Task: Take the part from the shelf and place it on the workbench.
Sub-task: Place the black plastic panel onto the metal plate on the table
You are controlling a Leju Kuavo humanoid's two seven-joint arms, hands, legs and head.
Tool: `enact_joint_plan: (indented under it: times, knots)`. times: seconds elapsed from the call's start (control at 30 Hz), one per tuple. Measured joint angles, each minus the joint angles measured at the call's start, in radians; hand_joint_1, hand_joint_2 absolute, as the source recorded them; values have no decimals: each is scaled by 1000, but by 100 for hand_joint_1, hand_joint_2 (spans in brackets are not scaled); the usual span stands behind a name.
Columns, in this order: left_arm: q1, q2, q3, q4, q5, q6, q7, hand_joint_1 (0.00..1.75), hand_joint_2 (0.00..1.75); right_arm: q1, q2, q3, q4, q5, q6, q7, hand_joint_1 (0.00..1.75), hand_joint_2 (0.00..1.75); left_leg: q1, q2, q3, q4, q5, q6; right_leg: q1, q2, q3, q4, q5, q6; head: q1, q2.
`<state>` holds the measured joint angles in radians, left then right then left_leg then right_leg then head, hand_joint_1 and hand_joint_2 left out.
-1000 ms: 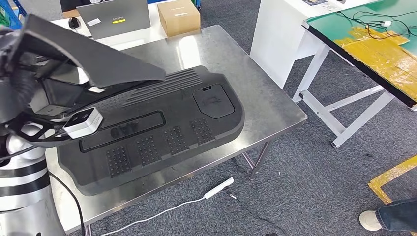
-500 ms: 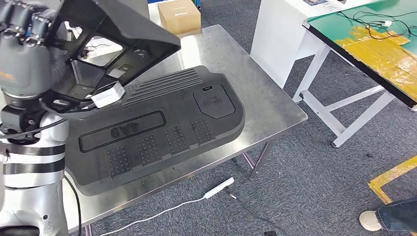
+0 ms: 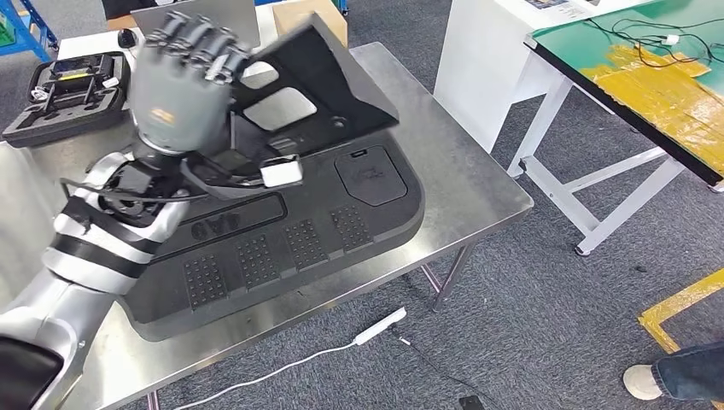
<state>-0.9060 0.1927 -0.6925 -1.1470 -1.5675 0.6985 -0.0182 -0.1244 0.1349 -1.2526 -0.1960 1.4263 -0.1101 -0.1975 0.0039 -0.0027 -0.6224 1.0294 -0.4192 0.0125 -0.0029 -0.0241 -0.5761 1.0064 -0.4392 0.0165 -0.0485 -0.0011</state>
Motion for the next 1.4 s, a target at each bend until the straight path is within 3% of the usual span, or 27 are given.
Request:
enact_joint_plan:
  times: [0.23, 0.5, 0.53, 0.63, 0.67, 0.93, 1.4]
  knots:
    - [-128, 32, -271, 156, 1, 0, 79, 175, 175, -1, -6, 20, 0, -1, 8, 4, 0, 0, 0, 0, 0, 0, 0, 0, 0, 0, 0, 0, 0, 0, 0, 0]
    - [-181, 42, -372, 235, 5, 1, 93, 171, 175, -1, -10, 31, 0, -2, 8, 4, 0, 0, 0, 0, -1, 0, 0, 0, 0, 0, 0, 0, 0, 0, 0, 0]
    - [-184, 42, -377, 241, 5, 1, 96, 144, 175, -1, -10, 31, 0, -1, 8, 5, 0, 0, 0, 0, -1, 0, 0, 0, 0, 0, 0, 0, 0, 0, 0, 0]
    - [-190, 40, -389, 265, 8, 1, 89, 20, 175, -1, -10, 33, 0, -1, 10, 6, 0, 0, 0, 0, -1, 0, 0, 0, 0, 0, 0, 0, 0, 0, 0, 0]
    - [-192, 38, -391, 279, 13, 0, 77, 3, 175, -1, -10, 35, 0, -1, 11, 6, 0, 0, 0, 0, -1, 0, 0, 0, 0, 0, 0, 0, 0, 0, 0, 0]
    - [-195, -18, -373, 398, 68, -67, -54, 0, 175, -1, -11, 42, 0, -7, 26, 8, 0, 0, 0, 0, -1, 0, 0, 0, 0, 0, 0, 0, 0, 0, 0, 0]
    - [-199, -85, -370, 485, 33, -125, -95, 0, 175, -2, -12, 59, 0, -8, 42, 8, 0, 0, 0, 0, -1, 0, 0, 0, 0, 0, -1, 0, 0, 0, 0, 0]
